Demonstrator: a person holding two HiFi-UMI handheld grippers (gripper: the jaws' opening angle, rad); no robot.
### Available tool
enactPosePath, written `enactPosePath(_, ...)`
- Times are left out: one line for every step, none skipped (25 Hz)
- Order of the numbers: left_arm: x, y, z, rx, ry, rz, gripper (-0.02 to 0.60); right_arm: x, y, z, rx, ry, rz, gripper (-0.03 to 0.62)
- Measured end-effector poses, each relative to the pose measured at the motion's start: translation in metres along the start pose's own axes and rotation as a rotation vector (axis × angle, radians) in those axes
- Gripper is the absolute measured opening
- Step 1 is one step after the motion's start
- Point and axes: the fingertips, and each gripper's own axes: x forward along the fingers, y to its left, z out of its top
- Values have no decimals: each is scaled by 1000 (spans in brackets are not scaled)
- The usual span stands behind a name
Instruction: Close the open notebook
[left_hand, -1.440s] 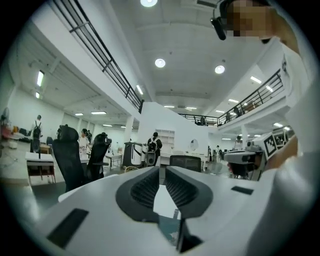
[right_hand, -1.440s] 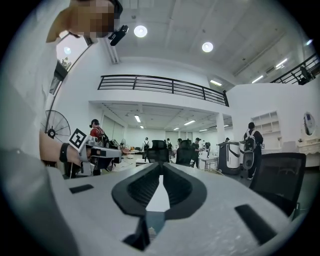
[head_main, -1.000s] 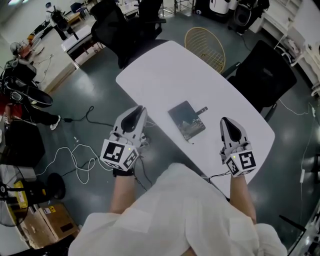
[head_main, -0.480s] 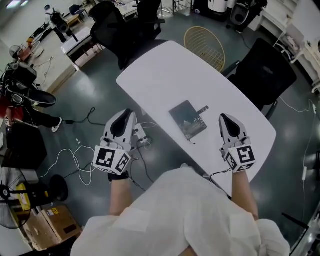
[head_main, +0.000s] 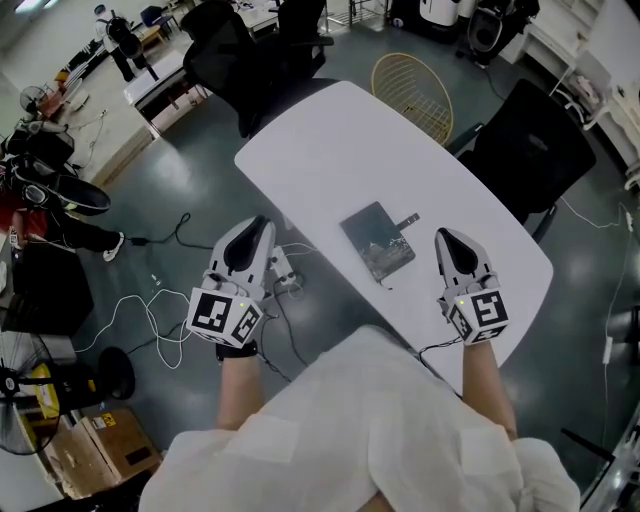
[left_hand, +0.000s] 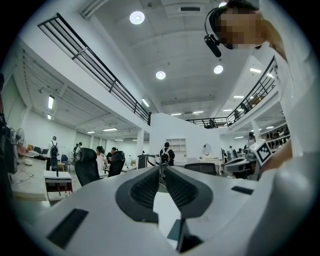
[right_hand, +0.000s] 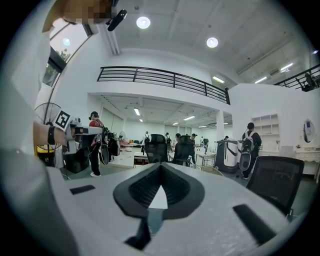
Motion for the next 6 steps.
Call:
enactPosePath(1, 1, 0, 0, 0, 0, 40, 1, 0, 0, -1, 2, 2, 2)
enactPosePath(1, 1, 0, 1, 1, -1, 40, 3, 1, 1, -2, 3, 4, 2)
enactPosePath(2, 2, -1, 0, 2, -2, 40, 4, 2, 1, -4, 4, 7, 2)
enactPosePath(2, 2, -1, 0, 4, -2, 40, 5, 2, 0, -4, 5, 9, 2)
enactPosePath(3, 3, -2, -1, 6, -2, 40, 6, 2, 0, -4, 5, 11, 2)
enactPosePath(3, 3, -3, -1, 8, -3, 40, 7, 2, -1, -3, 5, 12, 2)
